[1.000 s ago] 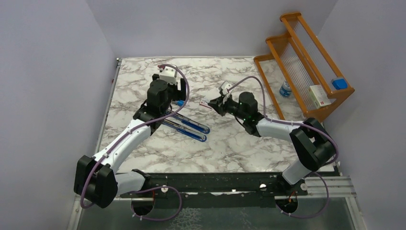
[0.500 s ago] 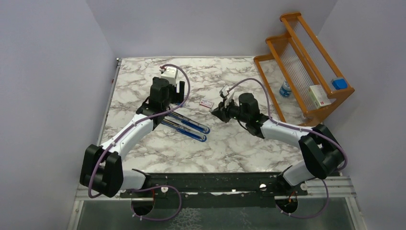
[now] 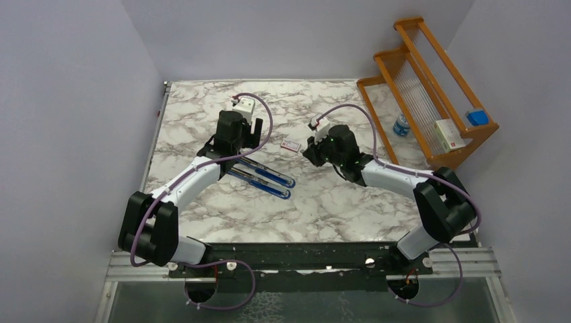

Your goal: Load the staples into the stapler

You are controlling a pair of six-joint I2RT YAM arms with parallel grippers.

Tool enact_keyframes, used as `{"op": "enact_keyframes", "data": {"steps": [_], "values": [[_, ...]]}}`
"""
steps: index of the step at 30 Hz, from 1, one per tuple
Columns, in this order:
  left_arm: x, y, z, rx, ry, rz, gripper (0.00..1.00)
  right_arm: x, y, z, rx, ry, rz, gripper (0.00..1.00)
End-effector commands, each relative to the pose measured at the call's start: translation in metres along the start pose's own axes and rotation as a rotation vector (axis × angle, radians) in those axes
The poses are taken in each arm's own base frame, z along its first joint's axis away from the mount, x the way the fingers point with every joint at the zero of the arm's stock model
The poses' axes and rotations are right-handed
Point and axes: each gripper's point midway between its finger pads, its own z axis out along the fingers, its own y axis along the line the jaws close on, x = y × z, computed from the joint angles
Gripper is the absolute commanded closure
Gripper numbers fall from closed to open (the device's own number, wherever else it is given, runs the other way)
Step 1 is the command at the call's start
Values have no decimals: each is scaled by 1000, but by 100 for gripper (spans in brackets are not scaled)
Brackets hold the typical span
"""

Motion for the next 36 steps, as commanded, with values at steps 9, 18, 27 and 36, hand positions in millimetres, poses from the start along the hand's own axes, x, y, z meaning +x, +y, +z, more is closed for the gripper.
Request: {"op": "enact_keyframes", "data": {"steps": [9,18,27,36], "values": [[2,9,4,-46,-4,21,15,-11,52,12,-226,-34,-120,99],[13,16,8,-38,26,21,16,-4,110,24,-394,-19,-287,99],[22,25,13,-64,53,15,16,12,109,44,-388,46,-292,99],[25,26,15,-59,60,9,16,17,106,51,-370,74,-273,99]]}}
